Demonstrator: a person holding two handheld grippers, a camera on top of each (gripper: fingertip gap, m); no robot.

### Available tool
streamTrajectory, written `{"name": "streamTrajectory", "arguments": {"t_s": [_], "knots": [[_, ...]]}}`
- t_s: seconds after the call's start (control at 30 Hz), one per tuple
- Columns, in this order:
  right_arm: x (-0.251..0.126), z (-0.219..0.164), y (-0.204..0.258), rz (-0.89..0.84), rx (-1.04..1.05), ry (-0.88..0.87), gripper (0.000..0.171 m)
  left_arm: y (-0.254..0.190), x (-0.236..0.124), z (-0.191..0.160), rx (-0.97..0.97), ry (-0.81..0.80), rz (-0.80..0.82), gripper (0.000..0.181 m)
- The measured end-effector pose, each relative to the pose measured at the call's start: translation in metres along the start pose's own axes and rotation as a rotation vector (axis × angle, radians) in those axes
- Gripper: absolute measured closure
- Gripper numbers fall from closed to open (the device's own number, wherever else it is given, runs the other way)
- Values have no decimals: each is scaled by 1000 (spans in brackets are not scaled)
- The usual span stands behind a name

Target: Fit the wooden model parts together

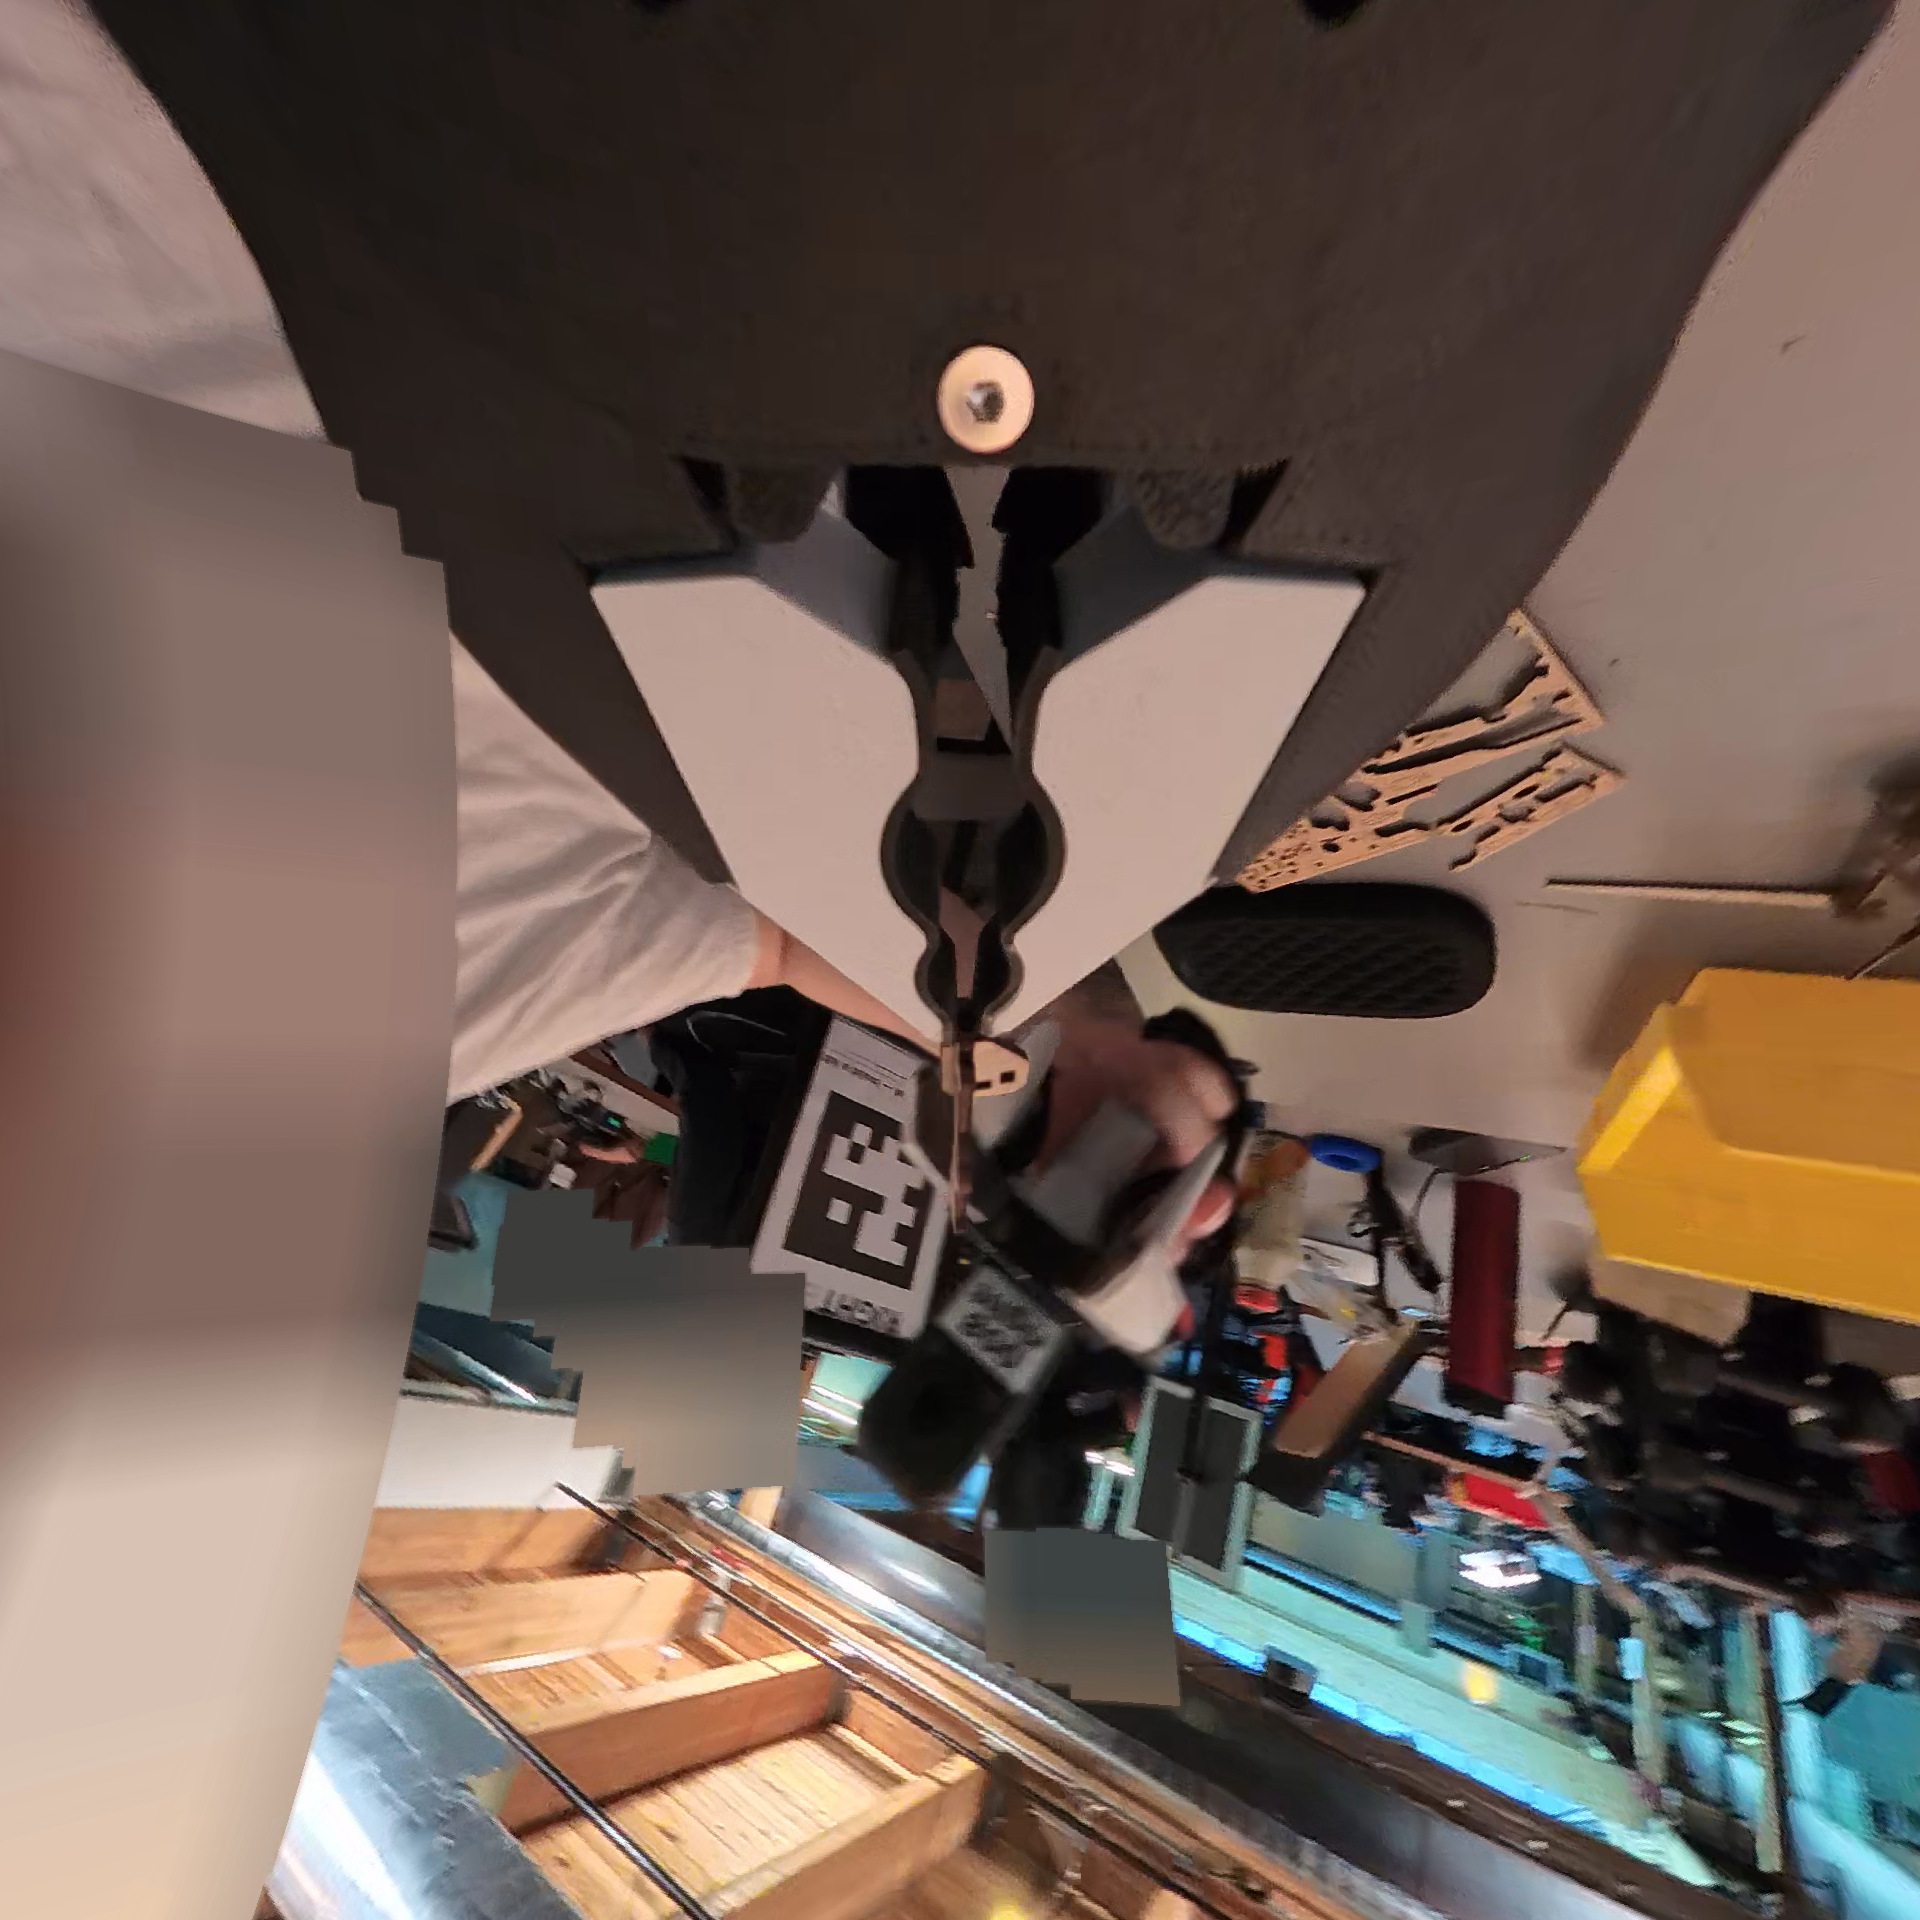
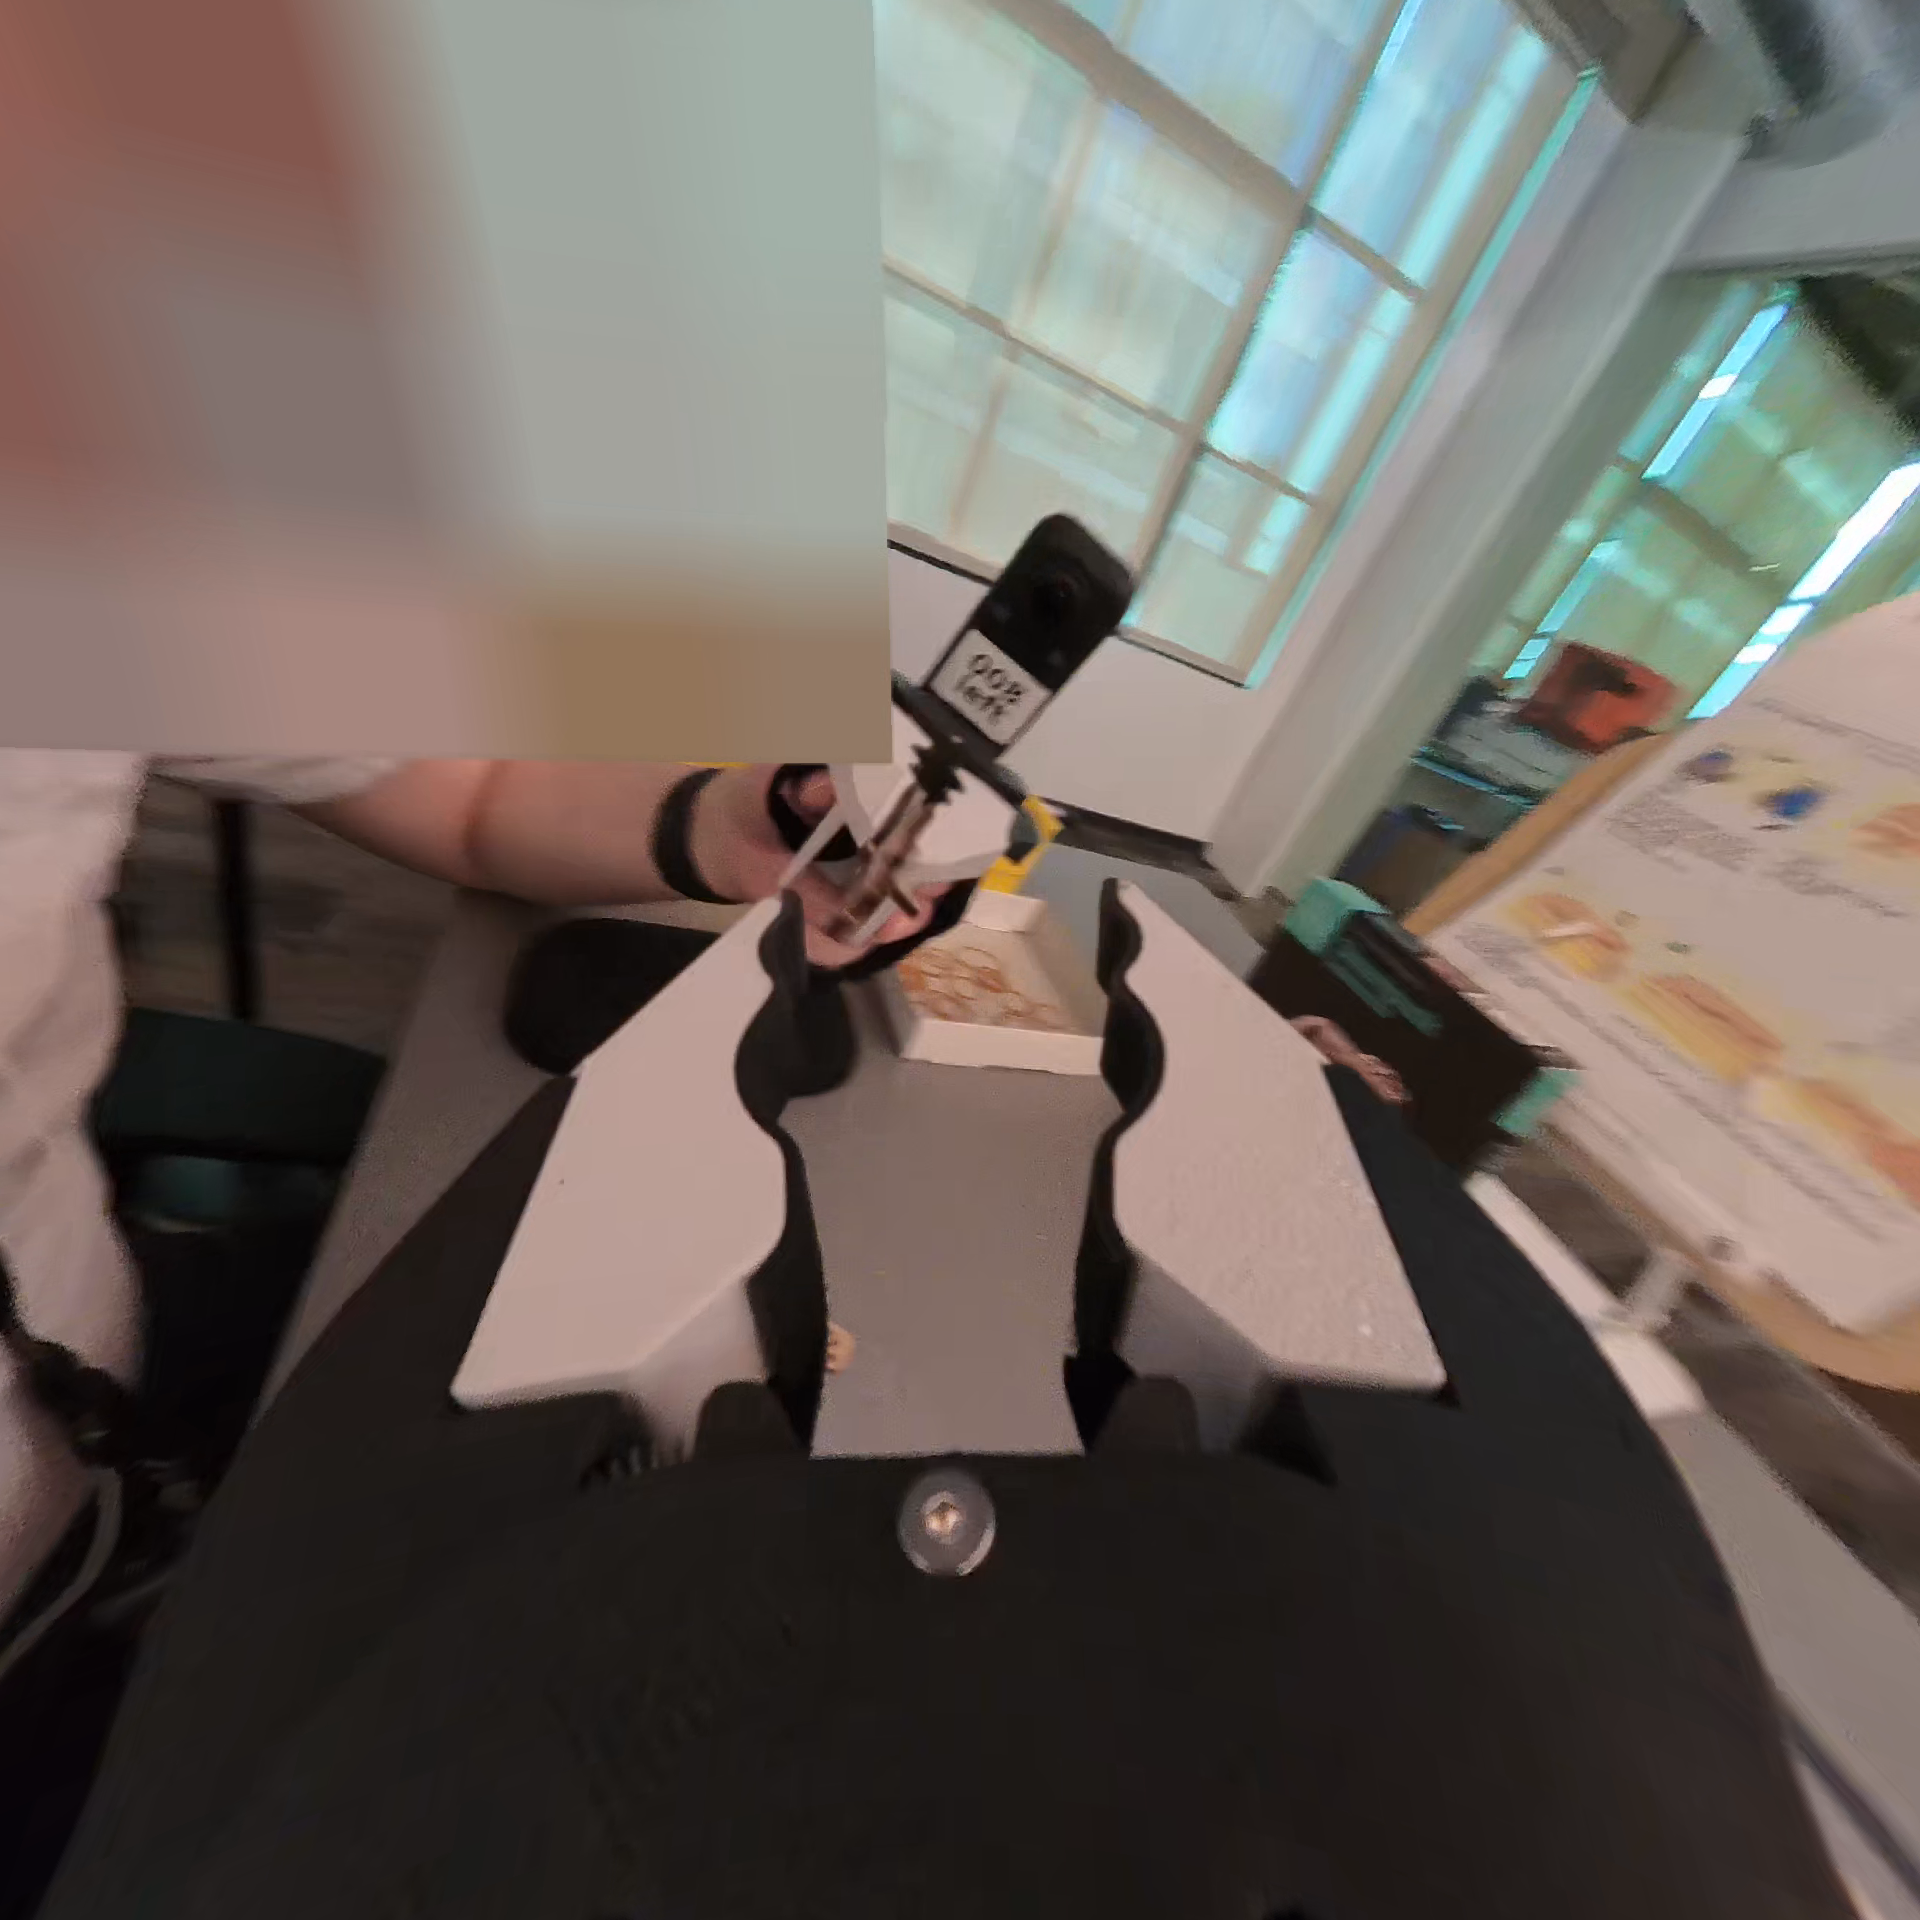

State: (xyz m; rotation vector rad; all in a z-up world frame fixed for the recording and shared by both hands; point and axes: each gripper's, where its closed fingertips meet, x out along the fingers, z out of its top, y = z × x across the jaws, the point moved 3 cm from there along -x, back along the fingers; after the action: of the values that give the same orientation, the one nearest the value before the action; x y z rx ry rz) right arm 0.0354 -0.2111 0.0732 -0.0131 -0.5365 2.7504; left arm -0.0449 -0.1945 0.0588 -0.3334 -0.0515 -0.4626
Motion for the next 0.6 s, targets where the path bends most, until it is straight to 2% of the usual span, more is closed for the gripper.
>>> {"name": "streamTrajectory", "arguments": {"t_s": [0.1,0.17,0.27,0.43,0.6], "knots": [[-6,18,-7,-179,-193,114,123,16,-4,2,-94,-37,100,181],[7,13,-4,-244,-348,356,128,23,-3,-1,-146,-33,151,181],[29,-10,2,-182,-468,640,129,28,-2,-7,-209,-23,181,181],[36,-34,-1,-107,-604,856,147,32,-3,-10,-235,0,215,181],[33,-45,-3,-89,-681,999,151,39,-3,-18,-235,39,258,181]]}}
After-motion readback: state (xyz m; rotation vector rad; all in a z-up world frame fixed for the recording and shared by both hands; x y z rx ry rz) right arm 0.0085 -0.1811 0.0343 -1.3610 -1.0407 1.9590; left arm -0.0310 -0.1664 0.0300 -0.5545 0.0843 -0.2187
